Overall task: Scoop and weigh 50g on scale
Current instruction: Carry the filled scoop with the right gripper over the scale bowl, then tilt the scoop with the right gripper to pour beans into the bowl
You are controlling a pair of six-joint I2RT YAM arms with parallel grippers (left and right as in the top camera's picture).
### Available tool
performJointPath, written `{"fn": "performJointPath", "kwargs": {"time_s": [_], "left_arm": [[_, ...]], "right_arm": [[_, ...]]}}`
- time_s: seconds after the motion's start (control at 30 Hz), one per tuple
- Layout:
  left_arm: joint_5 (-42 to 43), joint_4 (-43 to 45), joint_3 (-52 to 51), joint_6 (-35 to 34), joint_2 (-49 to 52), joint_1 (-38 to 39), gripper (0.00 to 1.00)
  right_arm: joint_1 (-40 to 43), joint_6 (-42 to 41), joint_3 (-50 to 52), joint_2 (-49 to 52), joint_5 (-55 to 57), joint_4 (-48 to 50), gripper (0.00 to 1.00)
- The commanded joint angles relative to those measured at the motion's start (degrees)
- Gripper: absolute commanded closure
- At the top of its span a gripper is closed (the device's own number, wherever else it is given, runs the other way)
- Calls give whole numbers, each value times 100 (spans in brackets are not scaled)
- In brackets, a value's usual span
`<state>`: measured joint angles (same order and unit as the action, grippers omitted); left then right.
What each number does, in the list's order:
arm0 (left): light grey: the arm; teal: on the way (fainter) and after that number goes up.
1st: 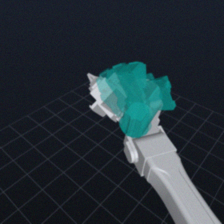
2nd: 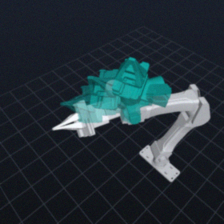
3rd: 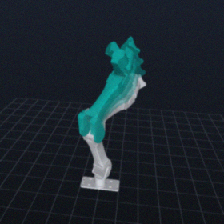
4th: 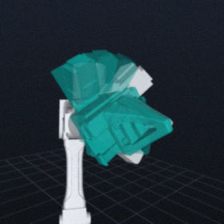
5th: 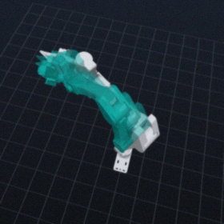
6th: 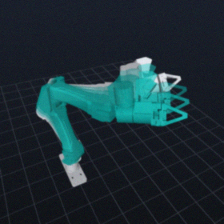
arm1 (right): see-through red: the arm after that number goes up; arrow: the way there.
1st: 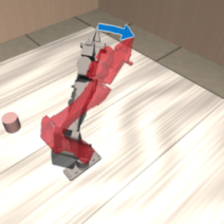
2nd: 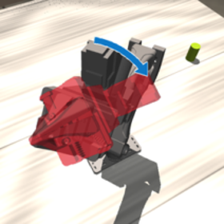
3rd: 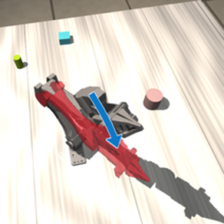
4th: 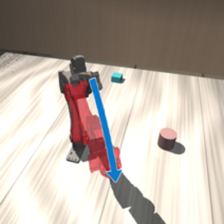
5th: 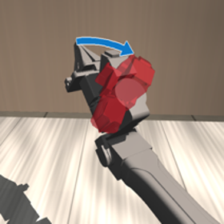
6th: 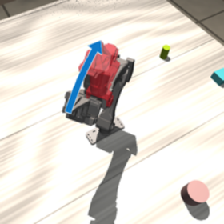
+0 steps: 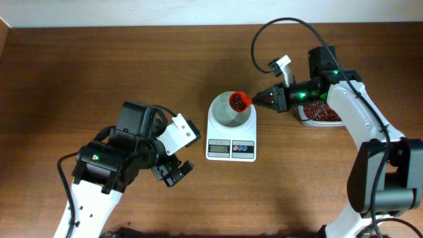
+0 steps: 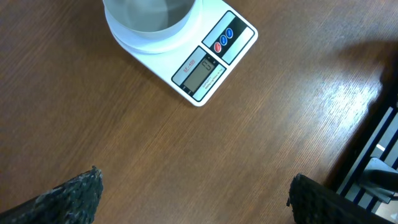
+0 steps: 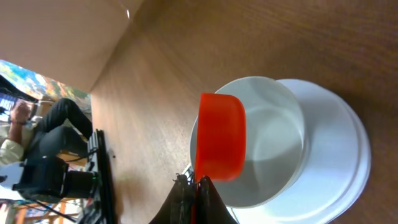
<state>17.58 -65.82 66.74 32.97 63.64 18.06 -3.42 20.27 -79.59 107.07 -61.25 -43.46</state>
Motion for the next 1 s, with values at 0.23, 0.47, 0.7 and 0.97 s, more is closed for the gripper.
{"fn": "performJointPath", "kwargs": {"time_s": [0.23, 0.47, 0.7, 0.97], "left_arm": [[20, -4, 103, -76, -66, -24, 1], [20, -4, 103, -76, -66, -24, 1], [20, -4, 103, -76, -66, -24, 1], [20, -4, 103, -76, -66, -24, 1]], "right_arm": [[-199, 201, 24, -85, 437, 166, 96], [-214, 201, 26, -96, 133, 219, 96], [-334, 199, 26, -87, 439, 409, 96], [-372, 199, 24, -92, 881, 210, 96]]}}
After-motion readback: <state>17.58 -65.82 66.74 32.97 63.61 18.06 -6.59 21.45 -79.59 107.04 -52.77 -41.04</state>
